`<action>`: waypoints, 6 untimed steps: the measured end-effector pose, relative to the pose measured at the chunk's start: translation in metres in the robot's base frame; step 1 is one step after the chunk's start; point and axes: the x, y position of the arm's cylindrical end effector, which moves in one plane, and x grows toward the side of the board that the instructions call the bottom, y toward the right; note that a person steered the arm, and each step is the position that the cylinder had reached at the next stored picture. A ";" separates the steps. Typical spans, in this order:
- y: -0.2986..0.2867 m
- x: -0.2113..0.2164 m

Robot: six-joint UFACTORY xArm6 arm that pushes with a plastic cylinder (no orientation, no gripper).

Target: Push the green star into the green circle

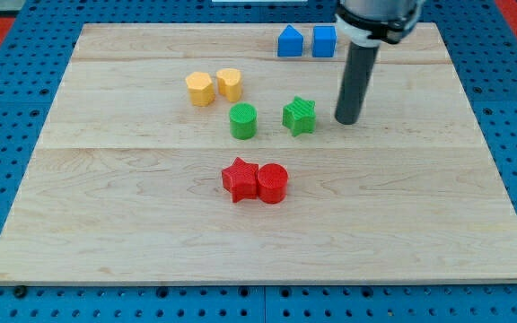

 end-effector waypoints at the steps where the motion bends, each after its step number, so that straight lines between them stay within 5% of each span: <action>1: -0.036 0.000; 3: -0.066 0.000; 5: -0.006 -0.025; 6: -0.022 -0.043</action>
